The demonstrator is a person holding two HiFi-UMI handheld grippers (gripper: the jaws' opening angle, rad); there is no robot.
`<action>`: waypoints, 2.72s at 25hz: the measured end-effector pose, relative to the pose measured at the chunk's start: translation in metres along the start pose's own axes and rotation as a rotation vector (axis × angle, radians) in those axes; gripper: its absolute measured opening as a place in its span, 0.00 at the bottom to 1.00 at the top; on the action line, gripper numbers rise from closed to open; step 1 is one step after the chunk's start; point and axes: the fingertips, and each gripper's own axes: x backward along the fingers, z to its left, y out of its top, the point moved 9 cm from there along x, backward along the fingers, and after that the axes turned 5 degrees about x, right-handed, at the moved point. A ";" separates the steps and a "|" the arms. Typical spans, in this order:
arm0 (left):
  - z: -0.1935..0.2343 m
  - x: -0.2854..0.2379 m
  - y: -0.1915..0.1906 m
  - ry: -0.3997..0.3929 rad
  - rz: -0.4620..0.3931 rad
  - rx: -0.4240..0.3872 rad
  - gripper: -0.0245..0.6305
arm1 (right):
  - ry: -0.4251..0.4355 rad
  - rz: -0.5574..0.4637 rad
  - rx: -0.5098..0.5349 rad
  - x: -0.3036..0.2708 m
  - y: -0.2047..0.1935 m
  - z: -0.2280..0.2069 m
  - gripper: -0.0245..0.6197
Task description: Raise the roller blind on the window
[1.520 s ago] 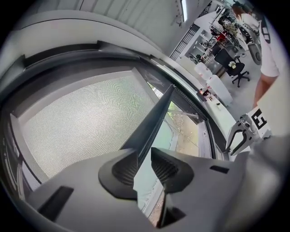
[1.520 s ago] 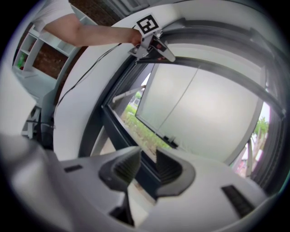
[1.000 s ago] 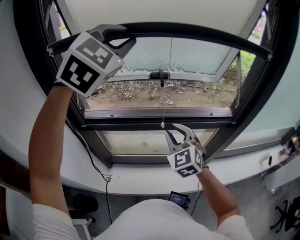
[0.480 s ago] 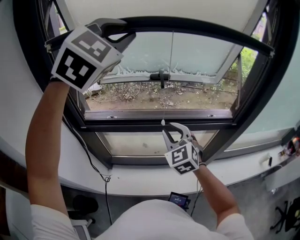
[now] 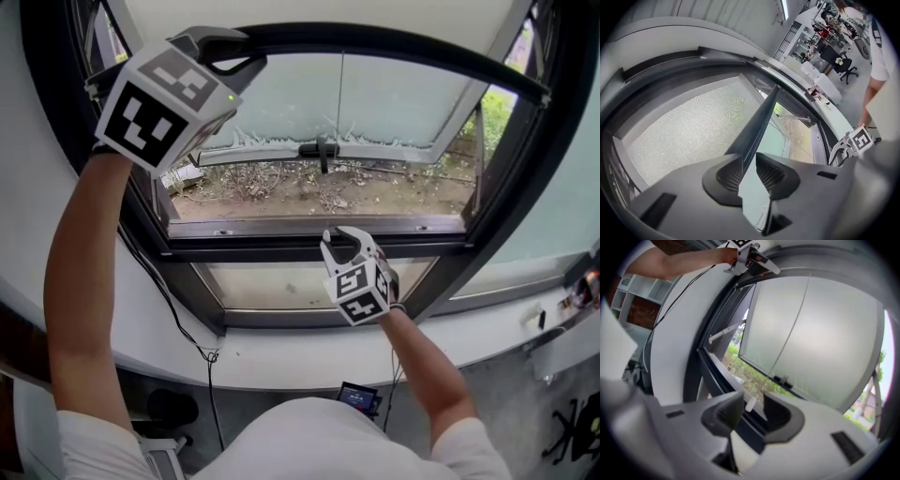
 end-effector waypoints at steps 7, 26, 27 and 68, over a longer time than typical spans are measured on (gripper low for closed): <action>0.001 0.000 0.002 0.008 -0.005 -0.005 0.19 | 0.016 0.064 -0.013 -0.030 -0.006 0.004 0.23; 0.006 -0.002 0.005 -0.003 0.002 -0.028 0.19 | 0.008 0.107 -0.027 -0.048 -0.006 -0.010 0.15; 0.006 -0.002 0.005 -0.001 -0.001 -0.027 0.19 | 0.009 0.105 -0.027 -0.048 -0.005 -0.010 0.15; 0.008 0.003 0.004 0.015 -0.067 0.026 0.19 | -0.015 0.060 -0.011 -0.027 -0.001 -0.008 0.13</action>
